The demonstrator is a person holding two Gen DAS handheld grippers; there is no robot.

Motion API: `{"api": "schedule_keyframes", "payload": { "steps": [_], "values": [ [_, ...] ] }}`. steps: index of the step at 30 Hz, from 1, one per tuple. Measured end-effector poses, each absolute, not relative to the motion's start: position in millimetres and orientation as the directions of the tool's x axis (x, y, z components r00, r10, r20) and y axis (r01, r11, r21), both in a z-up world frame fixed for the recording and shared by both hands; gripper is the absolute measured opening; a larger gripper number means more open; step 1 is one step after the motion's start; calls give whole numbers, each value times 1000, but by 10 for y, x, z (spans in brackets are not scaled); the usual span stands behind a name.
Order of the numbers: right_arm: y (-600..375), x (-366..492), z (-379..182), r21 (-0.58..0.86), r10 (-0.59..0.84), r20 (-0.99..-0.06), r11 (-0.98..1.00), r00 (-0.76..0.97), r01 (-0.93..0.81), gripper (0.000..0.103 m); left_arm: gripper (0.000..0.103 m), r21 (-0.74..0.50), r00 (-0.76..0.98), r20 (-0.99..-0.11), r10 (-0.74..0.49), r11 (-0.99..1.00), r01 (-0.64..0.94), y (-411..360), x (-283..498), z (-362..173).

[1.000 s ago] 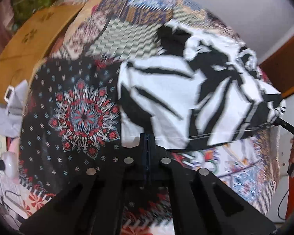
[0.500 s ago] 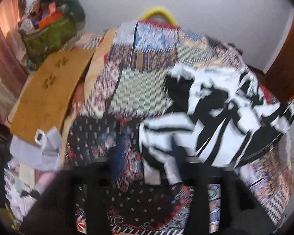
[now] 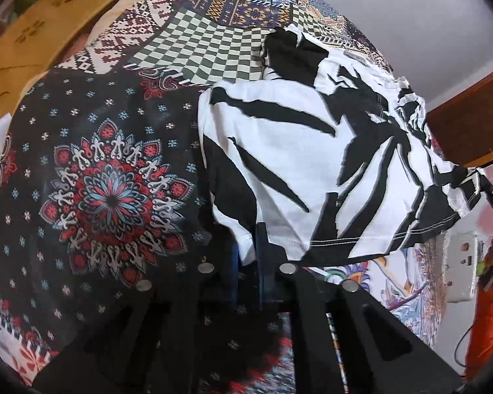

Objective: Fold small clothes
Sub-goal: 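Pinch the folded shirt edge with both grippers and lift it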

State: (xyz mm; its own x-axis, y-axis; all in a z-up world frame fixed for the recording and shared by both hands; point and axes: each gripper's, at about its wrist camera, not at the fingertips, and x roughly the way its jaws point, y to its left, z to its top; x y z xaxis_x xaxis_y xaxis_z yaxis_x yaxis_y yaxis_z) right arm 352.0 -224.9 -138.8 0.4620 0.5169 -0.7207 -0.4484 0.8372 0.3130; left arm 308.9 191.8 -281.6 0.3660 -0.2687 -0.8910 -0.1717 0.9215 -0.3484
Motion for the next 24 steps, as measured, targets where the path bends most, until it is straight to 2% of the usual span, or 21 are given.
{"api": "schedule_keyframes", "payload": {
  "steps": [4, 10, 15, 20, 24],
  "values": [
    [-2239, 3458, -1329, 308, 528, -707, 828, 470, -468, 5, 7, -256, 407, -895, -182, 957, -134, 1787, 3040, -2483],
    [-2240, 3537, -1096, 284, 529, -668, 831, 523, -479, 5, 6, -226, 574, -808, -132, 969, -95, 1761, 3175, -1669],
    [-2195, 3863, -915, 253, 504, -643, 850, 577, -461, 5, 6, -168, 657, -752, -56, 980, -108, 1781, 3633, -1183],
    [-2104, 4333, -896, 192, 448, -650, 878, 613, -438, 5, 6, -144, 661, -750, -10, 978, -149, 1896, 4269, -1155],
    [-2145, 4863, -1130, 212, 399, -671, 911, 625, -355, 5, 6, -133, 595, -804, 26, 966, -222, 2050, 4828, -1557]
  ]
}}
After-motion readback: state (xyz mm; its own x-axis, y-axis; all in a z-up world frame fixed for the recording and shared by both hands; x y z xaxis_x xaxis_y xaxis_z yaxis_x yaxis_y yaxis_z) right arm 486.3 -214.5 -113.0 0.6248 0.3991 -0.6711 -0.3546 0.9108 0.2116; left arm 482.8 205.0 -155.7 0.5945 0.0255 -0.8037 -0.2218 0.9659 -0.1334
